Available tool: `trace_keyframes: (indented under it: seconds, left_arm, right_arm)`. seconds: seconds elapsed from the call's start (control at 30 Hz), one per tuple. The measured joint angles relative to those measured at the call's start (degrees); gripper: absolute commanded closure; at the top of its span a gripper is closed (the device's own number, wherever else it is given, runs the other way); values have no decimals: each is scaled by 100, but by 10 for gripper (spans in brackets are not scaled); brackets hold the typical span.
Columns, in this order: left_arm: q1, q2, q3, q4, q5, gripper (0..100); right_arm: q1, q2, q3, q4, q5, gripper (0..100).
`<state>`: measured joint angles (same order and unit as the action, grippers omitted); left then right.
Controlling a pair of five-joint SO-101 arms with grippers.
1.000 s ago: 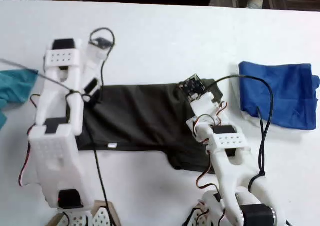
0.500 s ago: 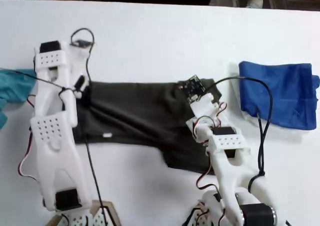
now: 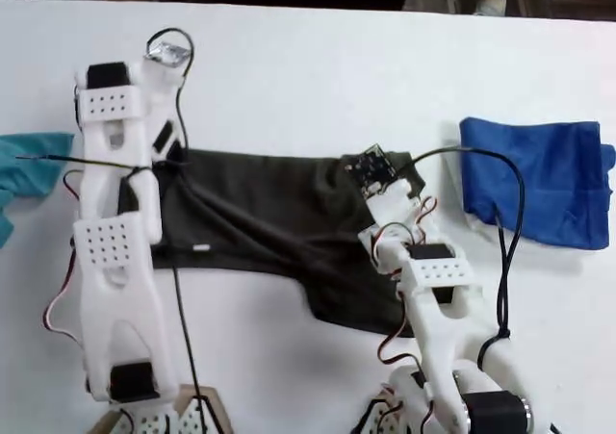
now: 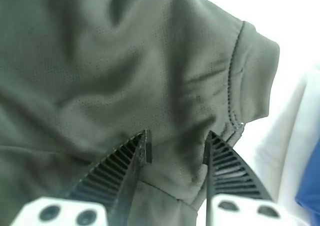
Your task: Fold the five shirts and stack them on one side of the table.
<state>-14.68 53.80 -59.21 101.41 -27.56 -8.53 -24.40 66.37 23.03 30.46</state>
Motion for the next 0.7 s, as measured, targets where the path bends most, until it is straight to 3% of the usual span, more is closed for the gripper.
trace_keyframes:
  seconds: [0.2,0.4,0.7]
  left_arm:
    - [246,-2470,3288,-70,0,811]
    - [-79,-4193,6286,-1029,-369,811]
    - [-949,-4325,7156,-1662,-1802,811]
  right_arm:
    - [0,0,0,-35,0,822]
    - [0,0,0,-35,0,822]
    - [0,0,0,-35,0,822]
